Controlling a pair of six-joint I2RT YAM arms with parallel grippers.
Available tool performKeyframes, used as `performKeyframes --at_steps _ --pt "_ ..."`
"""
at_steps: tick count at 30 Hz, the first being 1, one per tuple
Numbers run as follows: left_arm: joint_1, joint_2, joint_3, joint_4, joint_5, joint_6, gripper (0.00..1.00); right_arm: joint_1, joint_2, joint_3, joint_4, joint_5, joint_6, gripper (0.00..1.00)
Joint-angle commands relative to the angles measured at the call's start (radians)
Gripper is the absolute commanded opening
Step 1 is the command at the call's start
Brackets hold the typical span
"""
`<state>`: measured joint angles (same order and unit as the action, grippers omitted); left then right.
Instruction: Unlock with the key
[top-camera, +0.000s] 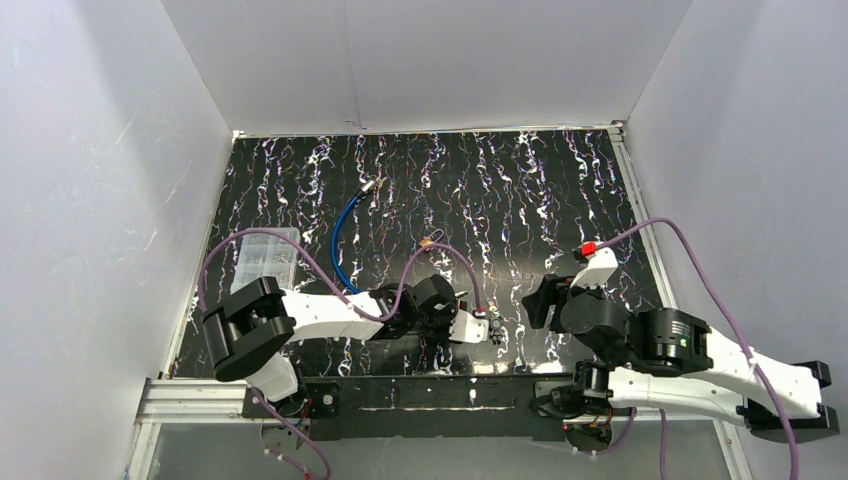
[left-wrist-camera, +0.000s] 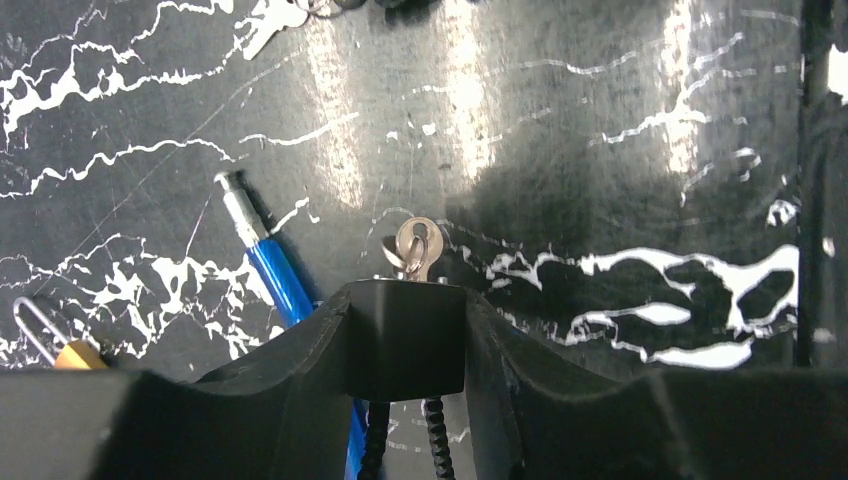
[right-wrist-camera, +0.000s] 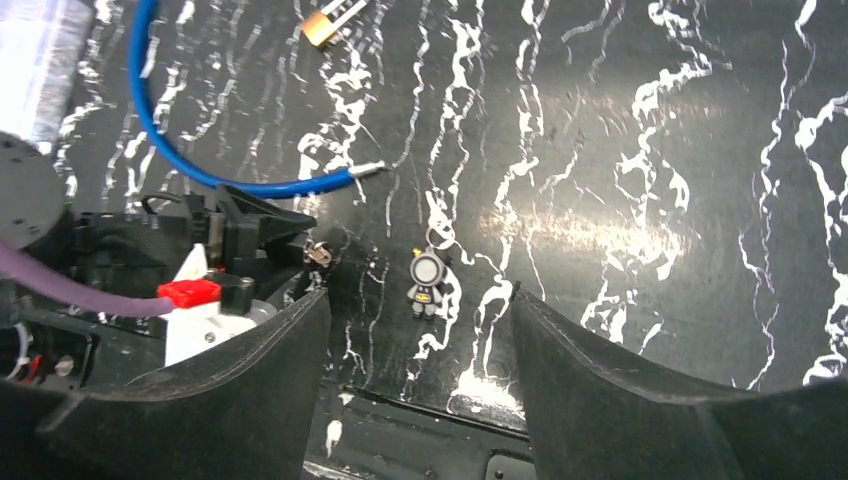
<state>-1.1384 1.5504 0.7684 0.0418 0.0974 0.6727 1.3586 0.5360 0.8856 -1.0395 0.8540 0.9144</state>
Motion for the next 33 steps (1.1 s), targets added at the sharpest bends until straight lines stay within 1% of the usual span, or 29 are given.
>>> performKeyframes --at_steps 1,2,3,5,9,11,13,15,19,21,24,27,33 --pt "0.009 0.021 -0.037 0.219 0.035 -0.072 0.0 -0.126 0.026 -0.053 0.067 -0.124 0.012 0.73" --pt "0.009 0.032 -0.044 0.228 0.039 -0.072 0.01 -0.164 0.042 -0.066 0.094 -0.166 -0.002 0.73" --pt "0.01 0.041 -0.049 0.235 0.041 -0.071 0.04 -0.204 0.063 -0.08 0.12 -0.211 -0.018 0.73" --pt "0.017 0.049 -0.052 0.236 0.047 -0.084 0.15 -0.286 0.109 -0.103 0.168 -0.309 -0.064 0.73" --pt "0.029 -0.013 -0.074 0.177 0.068 -0.122 0.45 -0.443 0.195 -0.148 0.276 -0.496 -0.155 0.72" --pt "0.029 -0.07 -0.094 0.147 0.074 -0.131 0.55 -0.507 0.213 -0.179 0.343 -0.57 -0.187 0.72" --pt "0.03 -0.138 -0.105 0.113 0.08 -0.138 0.7 -0.556 0.229 -0.211 0.415 -0.636 -0.209 0.72" --pt "0.032 -0.215 -0.105 0.06 0.079 -0.147 0.83 -0.585 0.266 -0.235 0.475 -0.685 -0.228 0.72" --pt "0.04 -0.353 -0.07 -0.063 0.056 -0.202 0.9 -0.593 0.408 -0.245 0.585 -0.754 -0.271 0.71" --pt "0.046 -0.415 -0.041 -0.126 0.041 -0.236 0.98 -0.593 0.487 -0.237 0.609 -0.779 -0.284 0.69" --pt "0.055 -0.486 0.0 -0.175 0.008 -0.293 0.98 -0.592 0.578 -0.229 0.615 -0.785 -0.291 0.65" --pt "0.066 -0.518 0.035 -0.207 0.007 -0.337 0.98 -0.586 0.603 -0.243 0.611 -0.742 -0.287 0.65" --pt "0.073 -0.546 0.039 -0.139 0.005 -0.387 0.98 -0.581 0.636 -0.238 0.619 -0.723 -0.293 0.64"
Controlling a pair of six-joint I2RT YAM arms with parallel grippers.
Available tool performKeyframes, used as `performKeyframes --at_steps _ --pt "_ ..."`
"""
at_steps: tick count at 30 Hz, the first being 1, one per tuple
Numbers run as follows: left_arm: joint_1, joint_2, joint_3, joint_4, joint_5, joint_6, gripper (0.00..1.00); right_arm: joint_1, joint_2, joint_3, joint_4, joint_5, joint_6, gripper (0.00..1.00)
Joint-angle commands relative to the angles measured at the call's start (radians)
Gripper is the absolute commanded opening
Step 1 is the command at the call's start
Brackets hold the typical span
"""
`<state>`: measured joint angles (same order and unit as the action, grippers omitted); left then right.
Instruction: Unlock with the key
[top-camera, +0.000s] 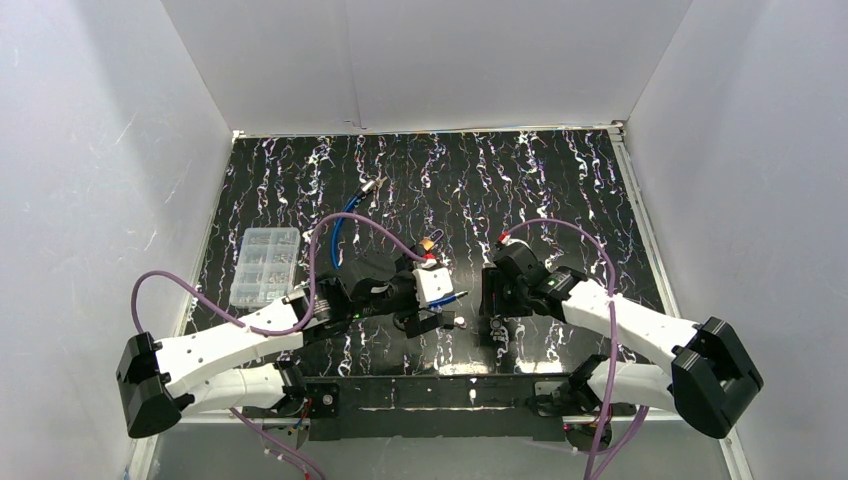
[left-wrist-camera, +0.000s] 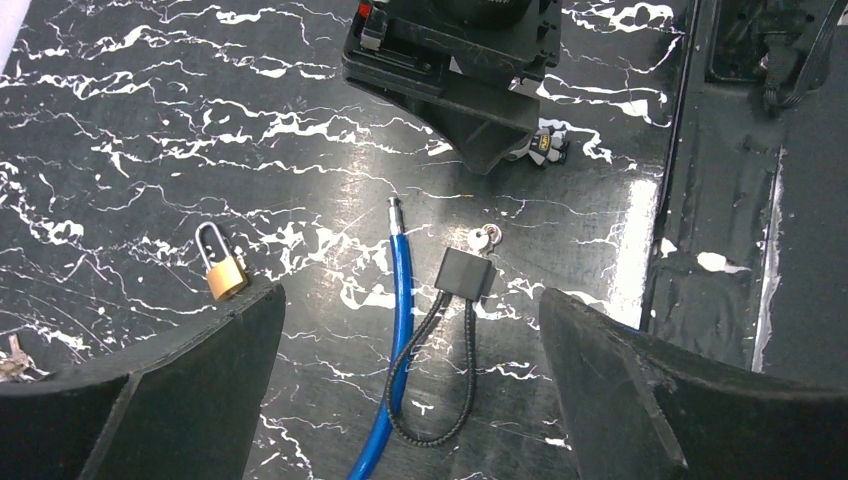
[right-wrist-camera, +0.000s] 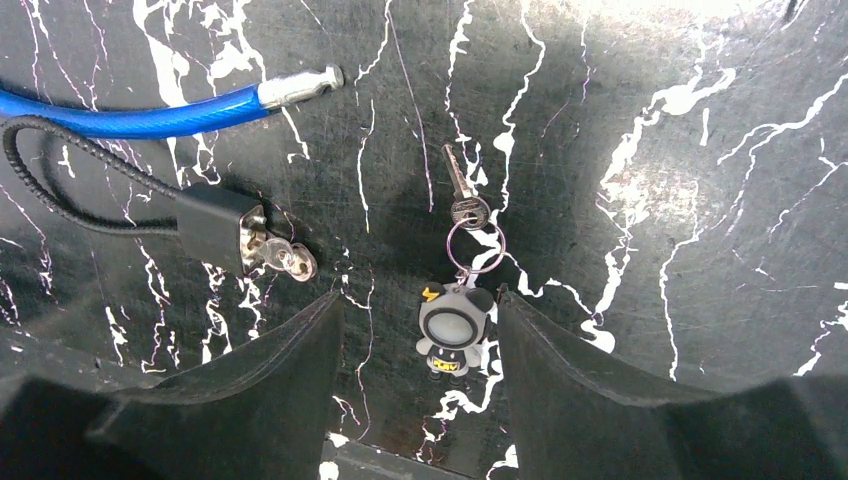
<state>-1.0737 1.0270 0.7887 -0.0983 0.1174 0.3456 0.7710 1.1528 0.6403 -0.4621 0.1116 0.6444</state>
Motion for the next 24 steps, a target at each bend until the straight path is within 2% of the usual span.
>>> performKeyframes --at_steps 1,10,12,15,17,21,24 --pt "0.009 -0.028 0.017 0.011 -0.018 -0.066 0.98 0.009 0.033 0.009 0.043 0.021 -0.021 0.64" --pt "0.039 -0.066 0.019 0.055 0.04 -0.13 0.98 0.067 0.089 -0.022 0.046 0.05 0.021 0.6" --pt "0.058 -0.07 0.012 0.072 0.069 -0.156 0.98 0.072 0.098 -0.022 0.044 0.056 0.024 0.52" --pt "0.084 -0.076 0.001 0.091 0.135 -0.182 0.98 0.072 0.089 -0.029 0.051 0.057 0.022 0.36" --pt "0.092 -0.078 -0.007 0.092 0.157 -0.181 0.98 0.073 0.072 -0.035 0.049 0.058 0.019 0.31" --pt "0.099 -0.078 -0.019 0.092 0.17 -0.151 0.98 0.073 0.054 -0.039 0.029 0.047 0.007 0.3" --pt "0.101 -0.076 -0.03 0.093 0.174 -0.13 0.98 0.073 0.023 -0.033 0.011 0.035 -0.004 0.15"
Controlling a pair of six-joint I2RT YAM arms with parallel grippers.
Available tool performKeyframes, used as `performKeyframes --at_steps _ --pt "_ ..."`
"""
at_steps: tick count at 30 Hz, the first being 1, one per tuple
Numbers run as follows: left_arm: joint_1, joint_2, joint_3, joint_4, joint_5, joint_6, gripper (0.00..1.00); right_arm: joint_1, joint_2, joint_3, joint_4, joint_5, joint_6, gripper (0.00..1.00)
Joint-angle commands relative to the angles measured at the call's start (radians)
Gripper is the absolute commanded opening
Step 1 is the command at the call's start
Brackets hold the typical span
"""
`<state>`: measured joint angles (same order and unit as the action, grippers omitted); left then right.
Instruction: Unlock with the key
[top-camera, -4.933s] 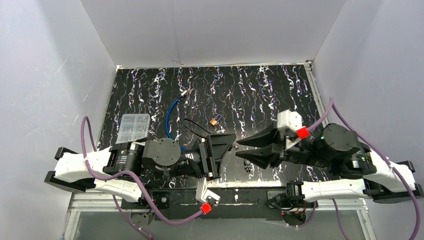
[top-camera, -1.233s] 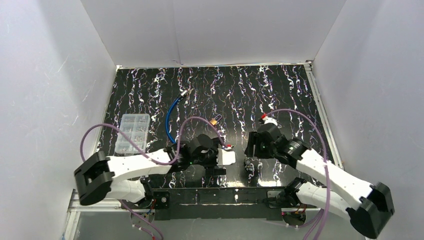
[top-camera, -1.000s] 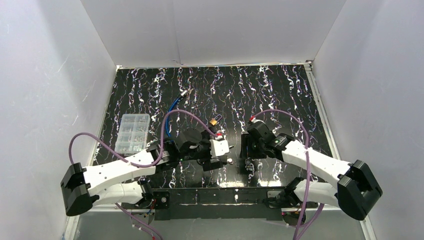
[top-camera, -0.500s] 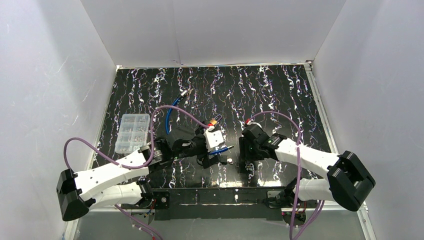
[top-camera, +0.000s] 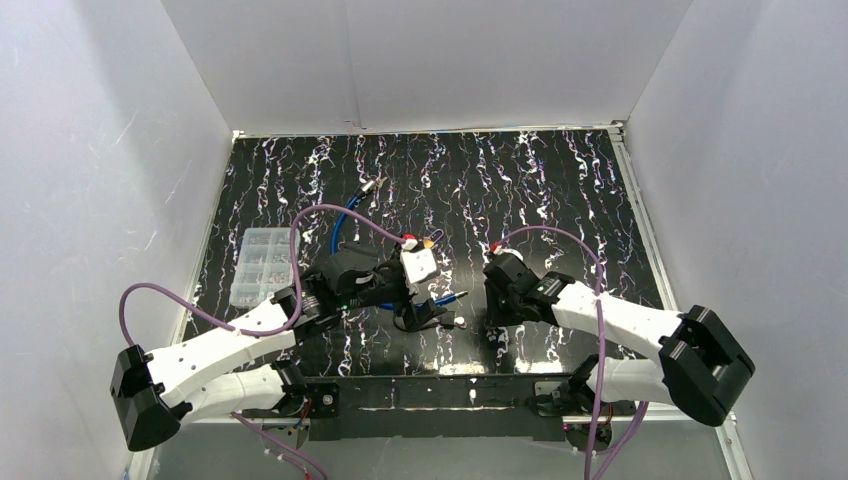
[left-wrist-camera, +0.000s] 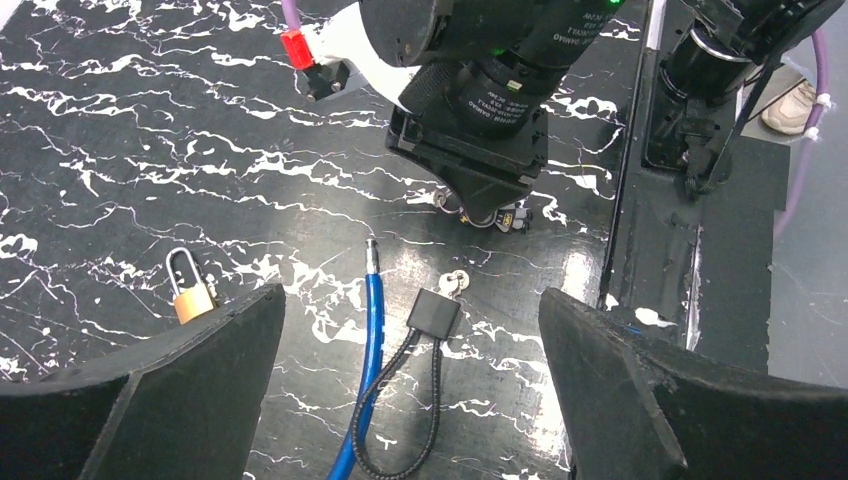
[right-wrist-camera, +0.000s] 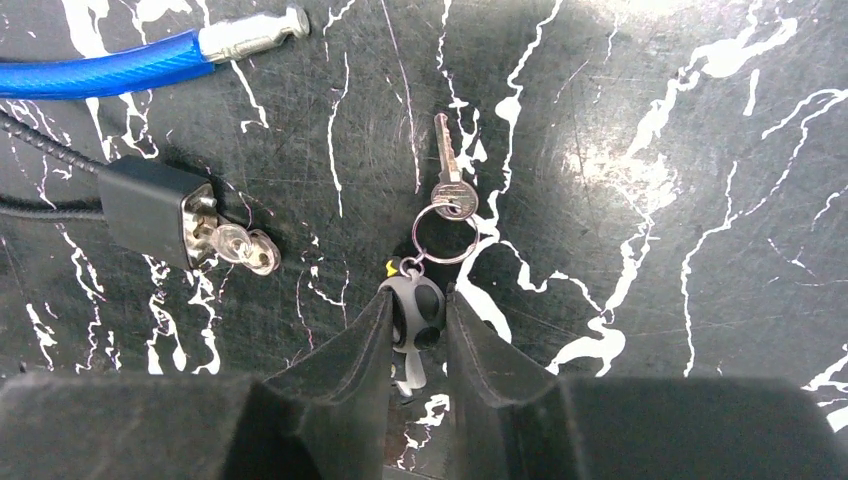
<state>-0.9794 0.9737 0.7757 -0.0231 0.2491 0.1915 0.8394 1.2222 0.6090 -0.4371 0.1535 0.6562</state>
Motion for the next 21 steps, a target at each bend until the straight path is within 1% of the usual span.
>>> performKeyframes --at_steps 1,2,3,6,10,13,16,19,21 --pt "0.008 -0.021 -0.021 0.042 0.044 0.035 0.98 0.004 -0.078 0.011 -0.024 -0.014 -0.031 0.08" --pt "0.008 -0.021 -0.026 0.048 0.044 0.05 0.98 0.005 -0.103 0.028 -0.035 -0.024 -0.049 0.04" --pt "0.008 -0.021 -0.036 0.054 0.044 0.065 0.98 0.003 -0.128 0.057 -0.057 -0.032 -0.067 0.01" --pt "0.008 -0.024 -0.073 0.084 0.037 0.115 0.98 -0.023 -0.183 0.163 -0.125 -0.117 -0.119 0.01" --pt "0.007 -0.046 -0.13 0.11 0.083 0.206 0.98 -0.081 -0.242 0.26 -0.177 -0.321 -0.14 0.01" --pt "0.007 -0.07 -0.194 0.186 0.087 0.265 0.98 -0.127 -0.274 0.307 -0.19 -0.457 -0.139 0.01" --pt "0.005 -0.065 -0.213 0.243 0.063 0.248 0.98 -0.161 -0.295 0.358 -0.209 -0.567 -0.143 0.01" --pt "-0.006 -0.054 -0.24 0.344 0.014 0.209 0.98 -0.182 -0.301 0.406 -0.22 -0.666 -0.147 0.01" --pt "-0.024 -0.04 -0.249 0.406 -0.018 0.211 0.98 -0.194 -0.3 0.436 -0.226 -0.721 -0.144 0.01"
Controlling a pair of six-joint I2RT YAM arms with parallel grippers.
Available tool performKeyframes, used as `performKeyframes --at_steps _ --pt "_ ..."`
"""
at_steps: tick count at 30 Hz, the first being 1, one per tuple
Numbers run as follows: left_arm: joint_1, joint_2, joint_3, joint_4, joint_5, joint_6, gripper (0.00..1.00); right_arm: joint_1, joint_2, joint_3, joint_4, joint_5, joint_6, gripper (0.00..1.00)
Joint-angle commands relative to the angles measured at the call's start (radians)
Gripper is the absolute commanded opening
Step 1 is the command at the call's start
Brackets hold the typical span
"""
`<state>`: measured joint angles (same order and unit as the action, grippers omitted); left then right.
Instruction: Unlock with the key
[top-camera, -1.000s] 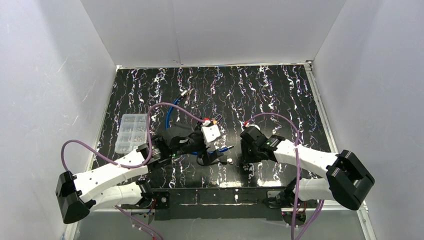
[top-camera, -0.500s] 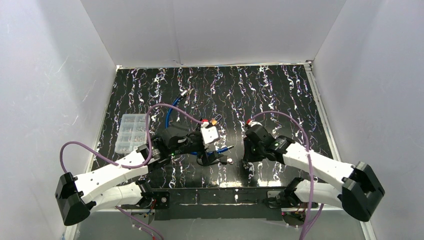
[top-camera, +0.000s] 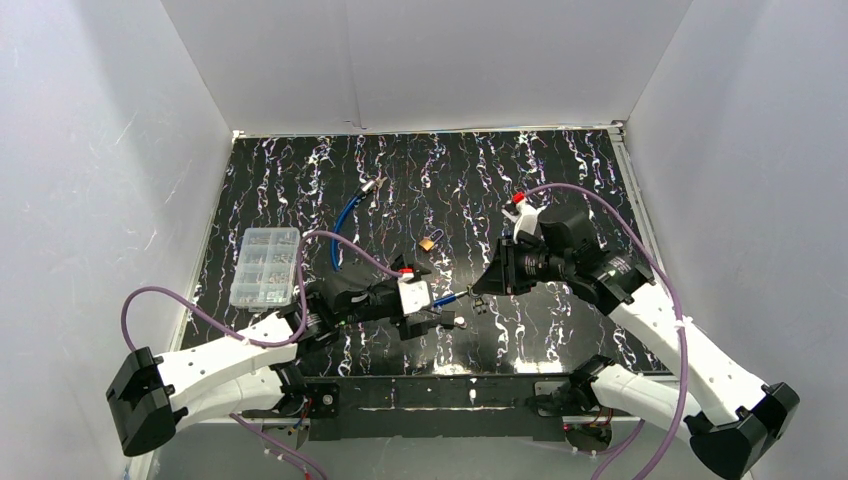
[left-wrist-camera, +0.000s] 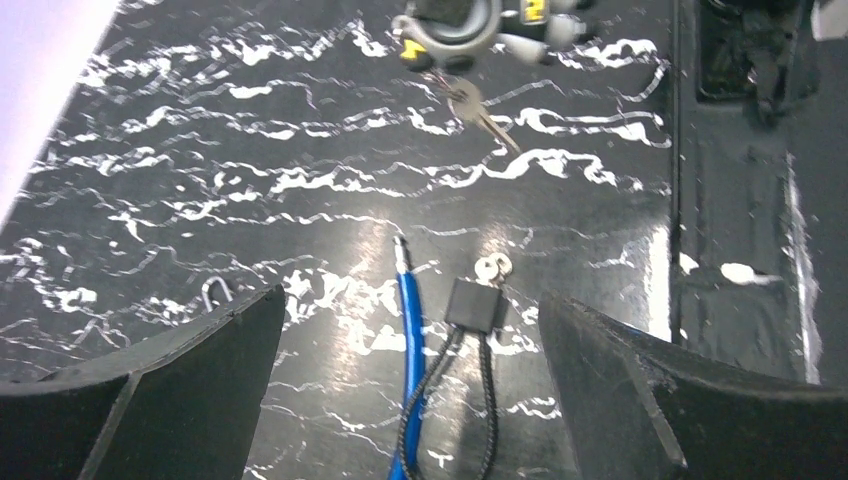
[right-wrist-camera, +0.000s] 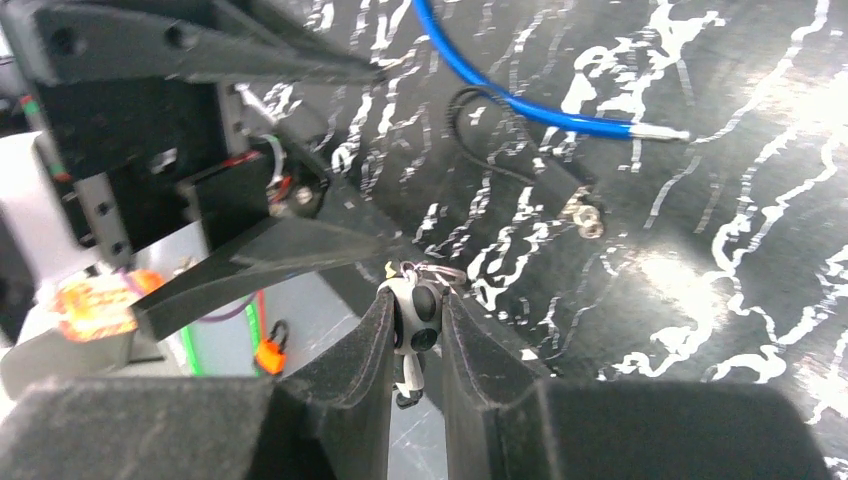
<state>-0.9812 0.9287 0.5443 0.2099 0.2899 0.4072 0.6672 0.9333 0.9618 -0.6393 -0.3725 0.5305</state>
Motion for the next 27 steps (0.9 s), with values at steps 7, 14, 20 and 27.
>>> performKeyframes --at_steps 7,14,20,27 --pt "-0.075 0.045 0.02 0.261 -0.041 -0.083 0.97 -0.041 0.013 0.169 -0.025 -0.336 -0.006 0.01" --pt "-0.094 0.048 0.054 0.297 0.029 -0.18 0.93 -0.044 0.03 0.21 -0.012 -0.411 0.003 0.01" --pt "-0.095 0.041 0.102 0.284 0.096 -0.238 0.84 -0.045 0.036 0.224 -0.005 -0.439 0.004 0.01" --pt "-0.096 0.068 0.123 0.298 0.152 -0.256 0.39 -0.045 0.03 0.23 0.015 -0.457 0.018 0.01"
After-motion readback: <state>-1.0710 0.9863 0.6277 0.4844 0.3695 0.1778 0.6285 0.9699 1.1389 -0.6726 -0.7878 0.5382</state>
